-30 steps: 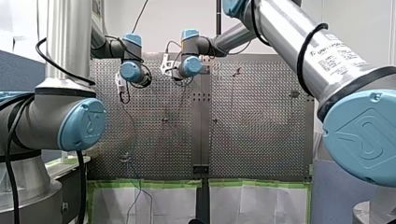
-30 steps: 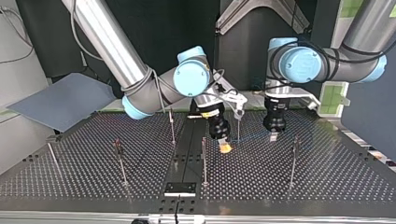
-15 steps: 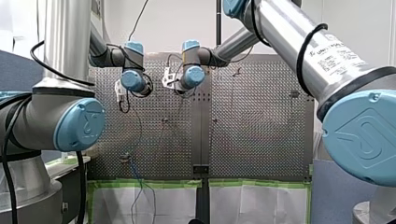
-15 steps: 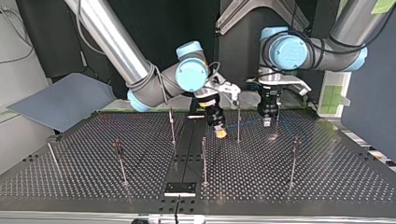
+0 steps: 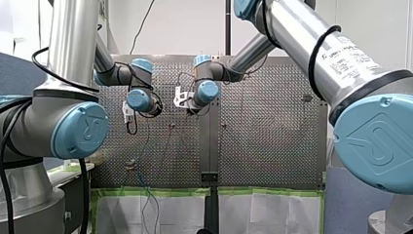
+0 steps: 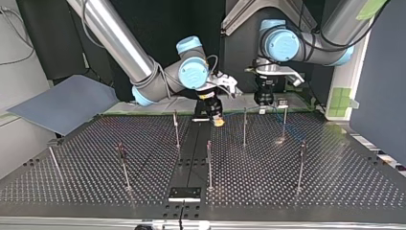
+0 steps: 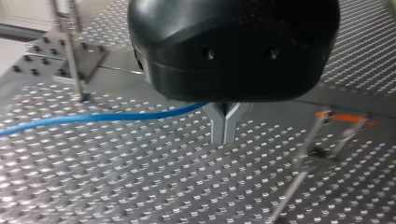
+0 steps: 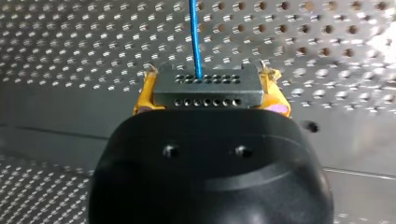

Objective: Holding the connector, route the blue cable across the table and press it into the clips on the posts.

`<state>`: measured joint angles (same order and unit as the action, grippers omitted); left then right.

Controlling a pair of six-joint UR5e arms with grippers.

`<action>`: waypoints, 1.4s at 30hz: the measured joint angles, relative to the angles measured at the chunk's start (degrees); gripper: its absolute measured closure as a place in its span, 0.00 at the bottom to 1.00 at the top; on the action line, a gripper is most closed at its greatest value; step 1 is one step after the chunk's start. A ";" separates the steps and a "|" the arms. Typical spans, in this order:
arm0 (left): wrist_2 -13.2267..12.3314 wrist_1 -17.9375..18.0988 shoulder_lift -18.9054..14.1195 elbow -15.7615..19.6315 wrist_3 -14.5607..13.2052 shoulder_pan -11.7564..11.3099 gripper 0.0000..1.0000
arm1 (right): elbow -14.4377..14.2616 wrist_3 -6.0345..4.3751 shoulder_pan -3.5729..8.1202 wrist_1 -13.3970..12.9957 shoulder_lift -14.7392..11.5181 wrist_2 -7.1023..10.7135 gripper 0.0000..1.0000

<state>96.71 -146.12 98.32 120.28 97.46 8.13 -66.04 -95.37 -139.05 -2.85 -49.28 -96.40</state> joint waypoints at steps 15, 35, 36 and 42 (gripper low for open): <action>0.34 3.82 5.71 0.80 1.87 1.99 1.00 | -3.76 0.24 0.11 -0.05 0.61 1.10 1.00; -0.09 10.09 10.03 0.64 6.83 0.15 1.00 | -3.72 -0.48 2.47 -0.92 2.19 4.25 1.00; -0.27 10.20 10.41 0.57 6.86 -0.01 1.00 | -3.72 -0.50 2.57 -0.92 2.19 4.38 1.00; -1.12 10.73 13.04 -0.27 6.47 -0.40 1.00 | -3.72 -0.54 3.03 -0.95 2.24 5.21 1.00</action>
<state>95.59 -135.39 111.37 120.01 103.93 7.73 -69.75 -95.90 -136.01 -3.80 -47.04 -91.18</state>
